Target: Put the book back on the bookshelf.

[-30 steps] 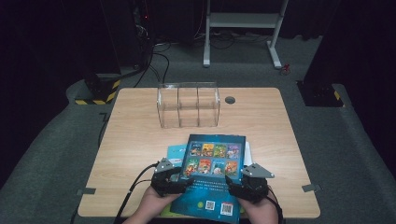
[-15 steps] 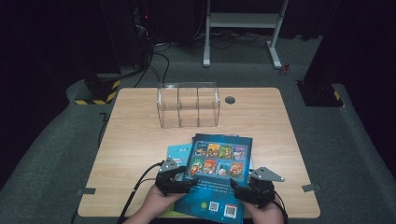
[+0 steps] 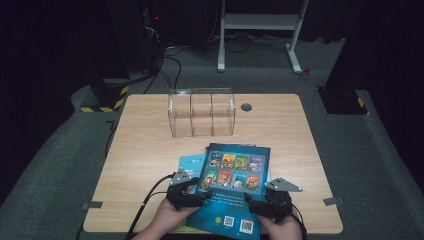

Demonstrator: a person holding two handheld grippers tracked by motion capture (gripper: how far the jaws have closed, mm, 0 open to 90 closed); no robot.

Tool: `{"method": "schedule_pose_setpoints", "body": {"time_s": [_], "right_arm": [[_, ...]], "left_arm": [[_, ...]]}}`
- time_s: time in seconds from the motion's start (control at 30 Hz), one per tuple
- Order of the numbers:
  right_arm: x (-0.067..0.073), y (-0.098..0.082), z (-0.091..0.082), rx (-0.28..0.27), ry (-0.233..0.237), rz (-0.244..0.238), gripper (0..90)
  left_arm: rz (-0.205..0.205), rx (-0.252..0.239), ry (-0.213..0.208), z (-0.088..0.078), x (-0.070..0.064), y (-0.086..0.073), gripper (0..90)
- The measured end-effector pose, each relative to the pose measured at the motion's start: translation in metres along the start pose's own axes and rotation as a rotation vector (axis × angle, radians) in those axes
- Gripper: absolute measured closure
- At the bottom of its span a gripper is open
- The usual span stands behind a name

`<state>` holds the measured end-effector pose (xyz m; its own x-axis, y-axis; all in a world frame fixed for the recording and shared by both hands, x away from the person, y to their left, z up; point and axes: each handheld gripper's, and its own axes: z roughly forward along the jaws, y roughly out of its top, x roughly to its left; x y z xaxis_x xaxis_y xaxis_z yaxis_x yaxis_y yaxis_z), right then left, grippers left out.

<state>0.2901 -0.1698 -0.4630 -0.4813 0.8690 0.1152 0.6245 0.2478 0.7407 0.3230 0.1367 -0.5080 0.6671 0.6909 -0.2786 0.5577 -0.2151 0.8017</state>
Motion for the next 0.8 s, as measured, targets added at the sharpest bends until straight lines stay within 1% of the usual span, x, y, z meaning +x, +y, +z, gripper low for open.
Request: {"method": "schedule_pose_setpoints", "body": {"time_s": [0.07, 0.2, 0.27, 0.5, 0.57, 0.6, 0.7, 0.8], "right_arm": [[0.000, 0.001, 0.000, -0.002, -0.005, -0.002, 18.0], [-0.002, 0.003, -0.002, -0.017, -0.019, 0.011, 27.7], [-0.003, 0.005, -0.002, -0.014, -0.017, 0.003, 28.6], [-0.003, 0.009, -0.001, -0.013, -0.020, -0.002, 31.7], [-0.003, 0.011, 0.000, -0.018, -0.022, -0.015, 33.0], [-0.002, 0.011, 0.000, -0.020, -0.024, -0.009, 33.9], [-0.001, 0.014, 0.000, -0.043, -0.019, -0.015, 37.4], [0.001, 0.016, 0.000, -0.048, -0.017, -0.029, 37.7]], "left_arm": [[0.004, -0.001, 0.003, 0.000, 0.001, 0.000, 22.3], [-0.003, -0.004, 0.010, -0.002, 0.001, -0.002, 22.2], [-0.001, -0.009, 0.012, -0.002, 0.002, -0.003, 22.3], [-0.008, -0.012, 0.018, -0.003, 0.003, -0.004, 22.3], [-0.014, -0.016, 0.017, -0.004, 0.004, -0.005, 22.4], [-0.014, -0.016, 0.018, -0.005, 0.004, -0.006, 22.4], [-0.033, -0.022, 0.013, -0.007, 0.007, -0.007, 22.4], [-0.043, -0.024, 0.010, -0.009, 0.010, -0.009, 22.4]]}}
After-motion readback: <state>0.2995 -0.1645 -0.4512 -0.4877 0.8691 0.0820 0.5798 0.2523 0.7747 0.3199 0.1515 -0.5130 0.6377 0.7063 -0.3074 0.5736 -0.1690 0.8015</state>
